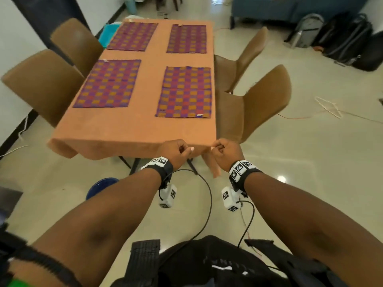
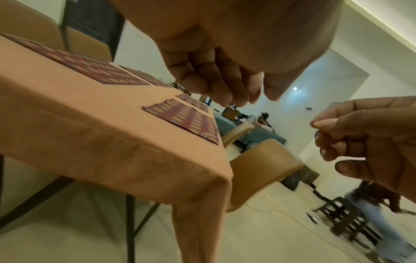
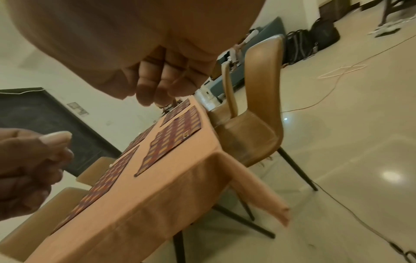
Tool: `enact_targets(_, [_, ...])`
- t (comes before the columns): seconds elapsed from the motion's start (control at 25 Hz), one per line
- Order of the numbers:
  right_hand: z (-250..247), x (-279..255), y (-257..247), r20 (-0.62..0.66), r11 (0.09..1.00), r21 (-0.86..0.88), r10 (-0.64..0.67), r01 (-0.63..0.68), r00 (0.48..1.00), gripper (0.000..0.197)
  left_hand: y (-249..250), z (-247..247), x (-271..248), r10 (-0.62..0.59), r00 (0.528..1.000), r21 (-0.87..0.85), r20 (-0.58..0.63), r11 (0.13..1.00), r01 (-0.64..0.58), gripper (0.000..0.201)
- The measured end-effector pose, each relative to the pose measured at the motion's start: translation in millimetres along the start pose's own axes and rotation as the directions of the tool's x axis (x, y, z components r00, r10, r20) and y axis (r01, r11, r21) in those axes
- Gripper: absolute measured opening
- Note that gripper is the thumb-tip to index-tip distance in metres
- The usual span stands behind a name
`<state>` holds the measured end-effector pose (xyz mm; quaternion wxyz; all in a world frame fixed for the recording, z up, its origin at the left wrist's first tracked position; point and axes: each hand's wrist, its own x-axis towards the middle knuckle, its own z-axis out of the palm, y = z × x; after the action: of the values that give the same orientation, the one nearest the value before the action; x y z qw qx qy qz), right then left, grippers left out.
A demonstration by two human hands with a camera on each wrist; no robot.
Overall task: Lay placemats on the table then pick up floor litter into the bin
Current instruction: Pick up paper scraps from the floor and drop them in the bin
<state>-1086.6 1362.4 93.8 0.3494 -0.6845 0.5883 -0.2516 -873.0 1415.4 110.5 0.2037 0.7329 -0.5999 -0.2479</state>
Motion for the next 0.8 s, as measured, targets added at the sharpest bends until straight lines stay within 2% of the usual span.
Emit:
enact_targets(0.12, [-78, -8, 78, 0.002, 0.998, -0.024, 0.059, -0.059, 0.998, 0.004, 84, 69, 17, 0.065, 0.992, 0.007, 0.105, 0.998, -0.066, 0.028])
enact_targets(0.28, [-173, -15, 165, 0.088, 0.986, -0.136, 0.105, -0.093, 0.991, 0.011, 188, 142, 36, 0.224, 0.937, 0.129, 0.267, 0.955, -0.265, 0.030])
enact_targets(0.32, [-197, -14, 182, 0.072, 0.982, -0.148, 0.127, -0.116, 0.989, 0.012, 213, 156, 42, 0.263, 0.922, 0.117, 0.283, 0.945, -0.306, 0.028])
enact_targets(0.44, [-249, 5, 223, -0.032, 0.978, -0.088, 0.185, -0.187, 0.982, 0.010, 268, 184, 67, 0.292, 0.906, 0.068, 0.306, 0.943, -0.327, 0.025])
enact_targets(0.56, [-279, 35, 254, -0.105, 0.967, -0.055, 0.243, -0.249, 0.964, 0.009, 304, 207, 108, 0.314, 0.893, 0.066, 0.323, 0.934, -0.352, 0.025])
enact_targets(0.6, [-285, 49, 262, -0.100, 0.965, -0.054, 0.252, -0.258, 0.963, 0.016, 314, 211, 124, 0.331, 0.890, 0.054, 0.314, 0.930, -0.365, 0.025])
enact_targets(0.64, [-294, 67, 269, -0.064, 0.964, -0.061, 0.256, -0.260, 0.965, 0.033, 327, 216, 147, 0.353, 0.884, 0.042, 0.306, 0.923, -0.383, 0.025])
enact_targets(0.72, [-312, 105, 280, 0.093, 0.970, -0.114, 0.228, -0.217, 0.969, 0.078, 355, 220, 195, 0.417, 0.869, 0.018, 0.265, 0.899, -0.437, 0.022])
enact_targets(0.76, [-321, 127, 285, 0.155, 0.970, -0.160, 0.209, -0.184, 0.966, 0.092, 368, 220, 221, 0.448, 0.860, 0.022, 0.244, 0.884, -0.467, 0.023])
enact_targets(0.8, [-330, 146, 287, 0.184, 0.969, -0.185, 0.201, -0.166, 0.962, 0.096, 378, 220, 245, 0.473, 0.851, 0.034, 0.228, 0.870, -0.492, 0.025])
